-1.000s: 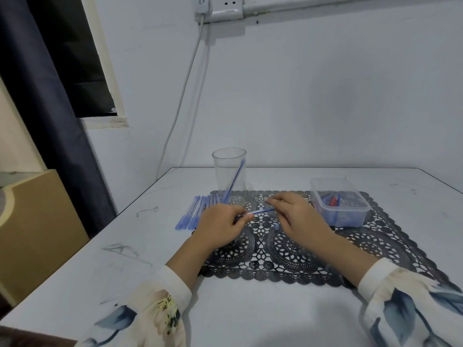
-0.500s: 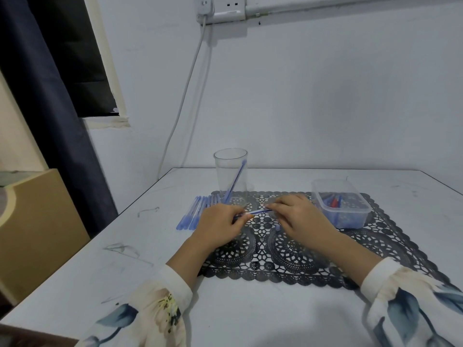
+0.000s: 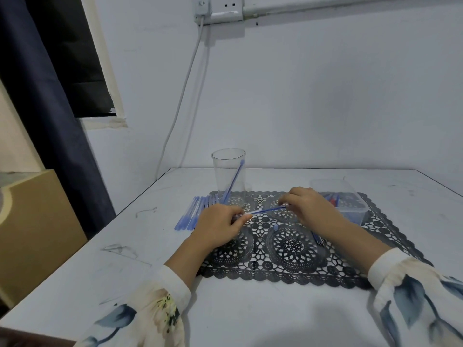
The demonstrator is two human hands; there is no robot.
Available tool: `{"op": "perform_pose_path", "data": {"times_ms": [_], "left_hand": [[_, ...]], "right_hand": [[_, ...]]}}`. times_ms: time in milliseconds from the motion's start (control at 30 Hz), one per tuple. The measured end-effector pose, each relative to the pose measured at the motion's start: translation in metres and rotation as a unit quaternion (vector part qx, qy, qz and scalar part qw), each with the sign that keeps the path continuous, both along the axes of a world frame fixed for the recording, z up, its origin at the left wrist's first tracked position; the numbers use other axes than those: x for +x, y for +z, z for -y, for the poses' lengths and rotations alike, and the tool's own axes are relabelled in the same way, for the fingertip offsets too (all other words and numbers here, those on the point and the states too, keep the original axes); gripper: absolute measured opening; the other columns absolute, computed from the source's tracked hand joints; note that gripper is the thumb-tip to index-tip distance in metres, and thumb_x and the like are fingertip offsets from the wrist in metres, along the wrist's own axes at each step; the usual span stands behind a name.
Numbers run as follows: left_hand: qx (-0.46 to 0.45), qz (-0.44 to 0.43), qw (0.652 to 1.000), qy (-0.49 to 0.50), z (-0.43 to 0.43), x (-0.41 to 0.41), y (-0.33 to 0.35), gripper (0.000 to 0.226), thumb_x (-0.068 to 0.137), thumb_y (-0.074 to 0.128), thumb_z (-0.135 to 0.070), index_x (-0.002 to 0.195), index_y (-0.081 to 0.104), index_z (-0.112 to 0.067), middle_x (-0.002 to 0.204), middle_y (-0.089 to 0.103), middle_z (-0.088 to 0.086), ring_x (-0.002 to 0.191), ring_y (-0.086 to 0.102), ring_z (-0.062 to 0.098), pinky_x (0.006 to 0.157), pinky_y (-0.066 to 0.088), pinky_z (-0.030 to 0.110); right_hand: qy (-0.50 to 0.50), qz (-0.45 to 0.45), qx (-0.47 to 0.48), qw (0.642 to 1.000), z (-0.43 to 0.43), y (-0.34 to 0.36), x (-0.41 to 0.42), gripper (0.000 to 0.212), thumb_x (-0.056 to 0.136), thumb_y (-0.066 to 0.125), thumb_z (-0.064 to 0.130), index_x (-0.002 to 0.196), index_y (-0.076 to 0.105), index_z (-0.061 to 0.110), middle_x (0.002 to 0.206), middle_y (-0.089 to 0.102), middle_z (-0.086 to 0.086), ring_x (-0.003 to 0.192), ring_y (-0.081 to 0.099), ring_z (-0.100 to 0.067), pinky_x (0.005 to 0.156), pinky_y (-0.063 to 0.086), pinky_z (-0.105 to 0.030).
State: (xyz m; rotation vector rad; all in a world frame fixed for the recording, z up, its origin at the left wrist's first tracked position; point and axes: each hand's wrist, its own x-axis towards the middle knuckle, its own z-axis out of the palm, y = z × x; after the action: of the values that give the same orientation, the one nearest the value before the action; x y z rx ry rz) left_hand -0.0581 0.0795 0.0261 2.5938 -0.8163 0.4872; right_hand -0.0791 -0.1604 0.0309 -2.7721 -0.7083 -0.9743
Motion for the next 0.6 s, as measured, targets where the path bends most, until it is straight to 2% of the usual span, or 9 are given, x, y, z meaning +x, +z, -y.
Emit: {"op": "perform_pose_path", "data": {"times_ms": [100,233,333,400,467,600], "left_hand": [[0.002,0.001,1.000,-0.001,0.000,0.000,0.000,0.034,0.093,0.045,-0.047,0.092,0.067,-0.022,0.052,0.044,-0.009,0.058,0.046,0.010,0.056,0.033,0.024],[0.003,-0.001,1.000,-0.005,0.001,0.000,0.000,0.034,0.093,0.045,-0.046,0.093,0.067,-0.021,0.057,0.048,-0.007,0.059,0.047,0.012,0.054,0.030,0.024],[0.001,-0.003,1.000,-0.005,0.001,0.000,0.000,0.034,0.093,0.046,-0.046,0.091,0.067,-0.020,0.058,0.051,-0.006,0.058,0.047,0.012,0.053,0.030,0.024],[-0.001,-0.005,1.000,-0.004,0.001,0.000,0.000,0.033,0.093,0.046,-0.045,0.091,0.067,-0.020,0.059,0.052,-0.005,0.058,0.047,0.012,0.052,0.029,0.024],[-0.001,-0.005,1.000,-0.005,0.001,0.000,-0.001,0.033,0.093,0.046,-0.045,0.091,0.067,-0.020,0.058,0.050,-0.006,0.058,0.047,0.011,0.050,0.028,0.022],[-0.008,-0.017,1.000,-0.007,0.001,0.001,-0.001,0.031,0.093,0.047,-0.045,0.093,0.068,-0.023,0.054,0.047,-0.008,0.054,0.043,0.008,0.050,0.028,0.021]], "right_hand": [[-0.029,0.002,-0.023,0.999,0.008,-0.001,0.004,0.036,0.063,0.078,-0.004,0.087,0.073,0.022,0.072,0.062,-0.002,0.061,0.056,-0.021,0.058,0.038,-0.027],[-0.054,-0.001,-0.023,0.998,0.017,-0.002,0.007,0.031,0.062,0.079,-0.007,0.080,0.071,0.016,0.072,0.062,-0.003,0.062,0.057,-0.023,0.058,0.040,-0.029],[-0.073,-0.027,-0.027,0.997,0.021,-0.001,0.006,0.021,0.072,0.073,-0.002,0.088,0.067,0.010,0.086,0.065,-0.007,0.075,0.058,-0.026,0.070,0.043,-0.034],[-0.082,-0.036,-0.036,0.995,0.025,0.000,0.007,0.016,0.082,0.061,-0.001,0.093,0.065,0.010,0.093,0.065,-0.006,0.083,0.058,-0.025,0.081,0.040,-0.033],[-0.085,-0.048,-0.062,0.993,0.027,0.000,0.006,0.015,0.087,0.056,0.004,0.093,0.065,0.013,0.095,0.066,-0.001,0.087,0.058,-0.021,0.087,0.038,-0.032],[-0.098,-0.063,-0.140,0.983,0.030,-0.003,0.008,0.013,0.076,0.073,0.015,0.078,0.067,0.026,0.081,0.068,0.010,0.082,0.062,-0.014,0.086,0.042,-0.035]]}}
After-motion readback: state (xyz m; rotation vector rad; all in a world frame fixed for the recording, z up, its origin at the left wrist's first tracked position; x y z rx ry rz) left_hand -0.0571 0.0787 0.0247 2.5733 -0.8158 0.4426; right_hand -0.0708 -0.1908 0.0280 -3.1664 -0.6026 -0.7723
